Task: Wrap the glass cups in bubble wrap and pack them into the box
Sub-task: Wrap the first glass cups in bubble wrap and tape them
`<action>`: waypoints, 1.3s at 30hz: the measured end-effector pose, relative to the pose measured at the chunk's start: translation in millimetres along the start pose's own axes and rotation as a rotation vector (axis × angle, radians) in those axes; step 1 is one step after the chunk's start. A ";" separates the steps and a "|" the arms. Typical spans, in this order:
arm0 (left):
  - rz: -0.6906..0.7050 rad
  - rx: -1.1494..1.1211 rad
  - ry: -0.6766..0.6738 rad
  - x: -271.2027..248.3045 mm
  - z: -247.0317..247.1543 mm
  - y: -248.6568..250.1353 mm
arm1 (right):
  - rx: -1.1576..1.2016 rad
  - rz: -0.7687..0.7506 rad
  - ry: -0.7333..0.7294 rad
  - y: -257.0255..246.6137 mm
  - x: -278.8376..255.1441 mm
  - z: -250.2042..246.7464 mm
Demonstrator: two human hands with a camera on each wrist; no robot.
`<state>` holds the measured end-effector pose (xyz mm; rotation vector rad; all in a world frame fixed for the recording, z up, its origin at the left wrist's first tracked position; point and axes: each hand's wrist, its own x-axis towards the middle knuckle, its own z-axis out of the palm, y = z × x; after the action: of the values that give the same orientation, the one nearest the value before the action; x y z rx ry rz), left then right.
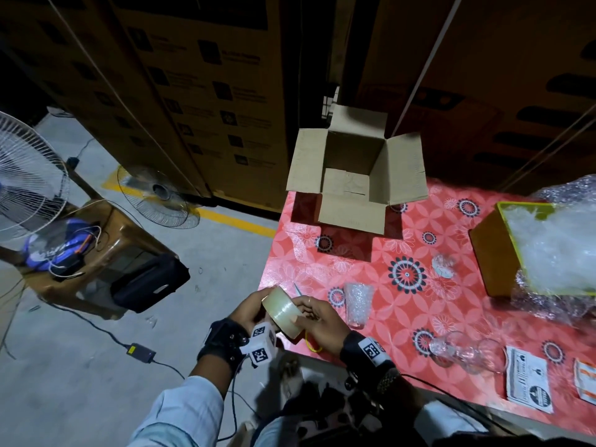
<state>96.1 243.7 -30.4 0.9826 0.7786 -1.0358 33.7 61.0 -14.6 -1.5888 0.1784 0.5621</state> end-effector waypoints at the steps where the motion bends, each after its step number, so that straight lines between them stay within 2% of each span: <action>1: 0.013 -0.021 -0.043 -1.9 2.7 -2.7 | 0.016 -0.001 -0.010 -1.5 -3.5 -1.8; 3: 0.040 -0.012 -0.032 -2.5 6.0 -8.5 | 0.042 -0.012 -0.005 -2.9 -8.2 -5.5; 5: -0.007 -0.073 0.027 -0.5 2.8 -10.3 | 0.077 -0.027 0.007 -5.6 -15.6 -8.3; 8: 0.098 -0.115 0.244 27.4 -8.7 -12.9 | 0.126 -0.026 0.033 -11.2 -28.7 -17.7; 11: 0.140 -0.147 0.215 24.7 5.1 -15.8 | 0.144 -0.073 0.070 -20.0 -42.8 -37.5; 15: 0.355 -0.168 0.220 19.9 31.5 -24.8 | 0.135 -0.142 0.095 -34.1 -63.9 -72.6; 21: 0.409 0.027 0.121 27.1 72.8 -45.0 | 0.076 -0.103 0.098 -48.2 -93.9 -126.1; 24: 0.485 0.162 0.095 33.2 89.0 -54.6 | 0.007 -0.103 0.104 -49.5 -102.0 -148.3; 26: 0.562 0.210 0.136 34.4 103.5 -57.9 | -0.045 -0.104 0.121 -48.1 -104.2 -160.8; 30: 0.686 0.130 0.332 34.6 119.1 -52.5 | -0.233 -0.124 0.199 -38.1 -103.3 -176.8; 32: 0.688 0.142 0.344 35.8 118.9 -47.4 | -0.294 -0.127 0.216 -29.9 -102.0 -183.8; 39: 0.721 0.403 0.362 48.8 125.9 -56.0 | -0.517 -0.048 0.167 -18.8 -87.1 -194.7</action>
<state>68.5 100.6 -42.3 1.6721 0.4349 -0.3842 14.4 -144.7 41.6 -2.1388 0.1250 0.4582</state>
